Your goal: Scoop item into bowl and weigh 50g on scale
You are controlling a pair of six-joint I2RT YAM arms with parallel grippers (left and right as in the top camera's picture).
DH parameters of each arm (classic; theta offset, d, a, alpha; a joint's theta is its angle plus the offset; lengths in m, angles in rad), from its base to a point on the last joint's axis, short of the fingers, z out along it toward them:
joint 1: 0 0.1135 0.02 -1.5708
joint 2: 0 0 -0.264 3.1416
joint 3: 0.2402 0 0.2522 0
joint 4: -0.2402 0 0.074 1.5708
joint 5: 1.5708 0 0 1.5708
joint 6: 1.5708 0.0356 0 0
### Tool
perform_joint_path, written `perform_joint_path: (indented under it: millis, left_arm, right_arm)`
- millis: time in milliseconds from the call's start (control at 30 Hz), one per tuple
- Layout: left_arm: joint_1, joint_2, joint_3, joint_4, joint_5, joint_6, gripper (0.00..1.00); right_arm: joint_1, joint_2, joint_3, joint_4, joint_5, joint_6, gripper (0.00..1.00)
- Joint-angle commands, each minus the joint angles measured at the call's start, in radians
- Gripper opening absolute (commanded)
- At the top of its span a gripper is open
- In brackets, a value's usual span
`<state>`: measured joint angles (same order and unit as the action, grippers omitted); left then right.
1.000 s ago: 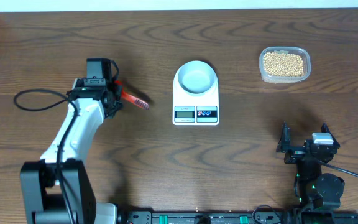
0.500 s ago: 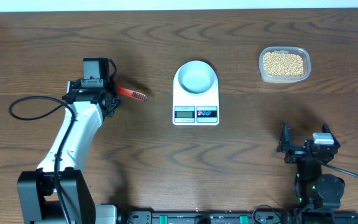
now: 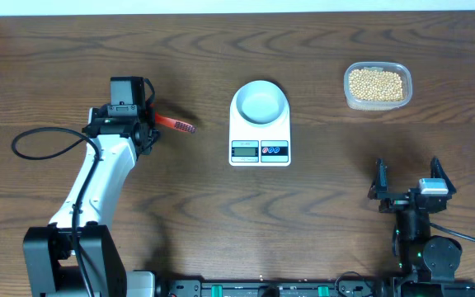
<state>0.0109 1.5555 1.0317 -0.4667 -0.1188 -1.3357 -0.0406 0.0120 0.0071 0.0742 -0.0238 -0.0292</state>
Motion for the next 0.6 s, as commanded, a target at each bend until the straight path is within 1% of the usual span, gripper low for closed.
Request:
perform_joint_path:
  millis: [0, 200, 433, 567]
  left_arm:
    - [-0.001, -0.014, 0.021, -0.002, -0.024, -0.009, 0.07]
    - [-0.001, -0.014, 0.021, -0.003, -0.021, -0.009, 0.07]
    - [-0.001, -0.014, 0.021, -0.002, -0.006, -0.009, 0.07]
    - [-0.001, -0.014, 0.021, -0.002, 0.023, -0.009, 0.07]
  right_arm:
    - [0.006, -0.007, -0.002, 0.017, -0.013, 0.018, 0.99]
    - [0.006, -0.007, -0.002, 0.049, -0.085, 0.038, 0.99]
    - [0.006, -0.003, 0.005, 0.05, -0.103, 0.16, 0.99]
    - [0.006, 0.002, 0.015, 0.05, -0.103, 0.268, 0.99]
